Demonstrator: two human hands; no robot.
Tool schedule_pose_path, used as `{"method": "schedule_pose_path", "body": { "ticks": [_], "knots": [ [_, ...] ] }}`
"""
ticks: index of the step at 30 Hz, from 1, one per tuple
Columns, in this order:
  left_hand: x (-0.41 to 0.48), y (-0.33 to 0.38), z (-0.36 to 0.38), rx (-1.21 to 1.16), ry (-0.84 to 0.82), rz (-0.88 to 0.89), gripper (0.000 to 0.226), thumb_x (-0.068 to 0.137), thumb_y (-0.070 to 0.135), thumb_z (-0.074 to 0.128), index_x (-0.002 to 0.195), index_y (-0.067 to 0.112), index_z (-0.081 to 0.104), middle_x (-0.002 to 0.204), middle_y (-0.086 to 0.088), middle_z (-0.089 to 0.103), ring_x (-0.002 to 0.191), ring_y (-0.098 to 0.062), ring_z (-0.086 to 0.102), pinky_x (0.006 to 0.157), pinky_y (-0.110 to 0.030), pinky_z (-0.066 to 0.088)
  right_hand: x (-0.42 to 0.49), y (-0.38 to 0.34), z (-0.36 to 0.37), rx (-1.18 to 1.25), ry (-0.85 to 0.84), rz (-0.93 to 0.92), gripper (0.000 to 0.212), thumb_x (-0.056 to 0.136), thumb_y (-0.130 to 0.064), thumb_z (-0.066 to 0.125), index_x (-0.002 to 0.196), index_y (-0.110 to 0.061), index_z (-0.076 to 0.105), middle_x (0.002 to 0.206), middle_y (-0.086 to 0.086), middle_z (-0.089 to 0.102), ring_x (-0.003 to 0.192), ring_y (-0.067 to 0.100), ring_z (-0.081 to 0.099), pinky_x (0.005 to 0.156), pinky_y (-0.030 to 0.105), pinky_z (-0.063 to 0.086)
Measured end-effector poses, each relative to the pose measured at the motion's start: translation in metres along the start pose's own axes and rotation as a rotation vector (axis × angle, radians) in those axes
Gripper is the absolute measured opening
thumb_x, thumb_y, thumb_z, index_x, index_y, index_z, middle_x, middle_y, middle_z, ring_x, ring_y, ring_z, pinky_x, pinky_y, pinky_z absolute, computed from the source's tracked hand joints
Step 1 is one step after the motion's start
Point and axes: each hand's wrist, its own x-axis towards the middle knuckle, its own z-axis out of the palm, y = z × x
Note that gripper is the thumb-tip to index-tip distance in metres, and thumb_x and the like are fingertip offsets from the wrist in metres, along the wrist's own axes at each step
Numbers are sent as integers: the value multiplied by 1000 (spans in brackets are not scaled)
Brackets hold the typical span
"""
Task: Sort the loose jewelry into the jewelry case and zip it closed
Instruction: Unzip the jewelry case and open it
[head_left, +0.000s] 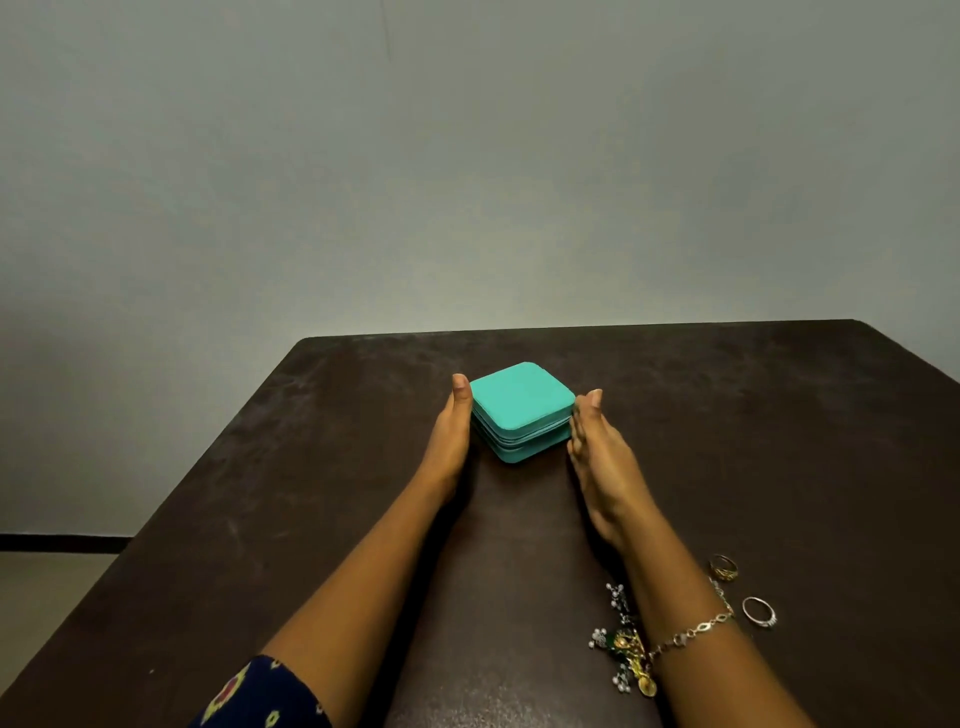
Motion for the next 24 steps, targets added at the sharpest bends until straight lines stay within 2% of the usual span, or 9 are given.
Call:
{"method": "schedule_pose_path", "body": {
  "ticks": [3,6,8,12,15,19,21,24],
  "knots": [
    [-3,7,2,-15,-1,14,84,62,88,39,120,29,56,126,10,58,122,-11,50,111,-43,32,-6,-10,1,11,-15,-11,54,96,-41,26,143,-13,26,146,-2,35,110,-2,36,91,14,31],
    [-20,24,2,4,43,32,72,84,69,28,136,21,41,124,12,46,118,-6,42,111,-32,28,-14,-19,4,2,-23,-25,54,96,-40,25,142,-11,27,146,-1,35,111,-2,36,93,15,30],
    [-28,29,-2,16,75,59,63,94,53,21,140,12,35,127,5,45,116,-6,39,103,-25,29,-19,-23,6,-15,-33,-26,55,96,-41,24,142,-10,28,146,0,36,113,0,37,94,16,29],
    [-58,35,-8,24,154,79,62,95,51,20,140,10,34,140,-5,44,123,-12,41,99,-24,31,-40,-34,13,-61,-68,-33,55,97,-40,24,140,-7,31,145,2,38,118,2,36,98,17,27],
    [-93,37,-8,5,197,110,58,94,51,23,130,12,45,130,-4,54,115,-12,50,97,-27,39,-58,-39,20,-76,-85,-43,55,97,-40,25,139,-6,32,145,3,38,127,7,34,105,21,26],
    [-144,46,-13,-13,279,134,47,97,46,25,120,14,50,109,3,59,95,-2,54,75,-17,41,-83,-35,28,-98,-103,-21,58,96,-44,26,140,-6,31,147,4,35,134,14,31,110,28,25],
    [-169,48,-17,30,318,144,42,97,44,25,118,16,50,99,10,57,87,3,52,68,-12,38,-96,-32,32,-134,-120,-15,57,96,-44,26,139,-6,32,146,4,36,132,11,34,106,27,28],
    [-201,38,-21,83,363,140,46,97,45,26,121,15,51,101,9,58,91,-2,54,70,-16,39,-111,-24,37,-178,-129,-18,56,97,-42,26,137,-5,37,137,1,45,120,7,39,102,27,33]
  ]
}}
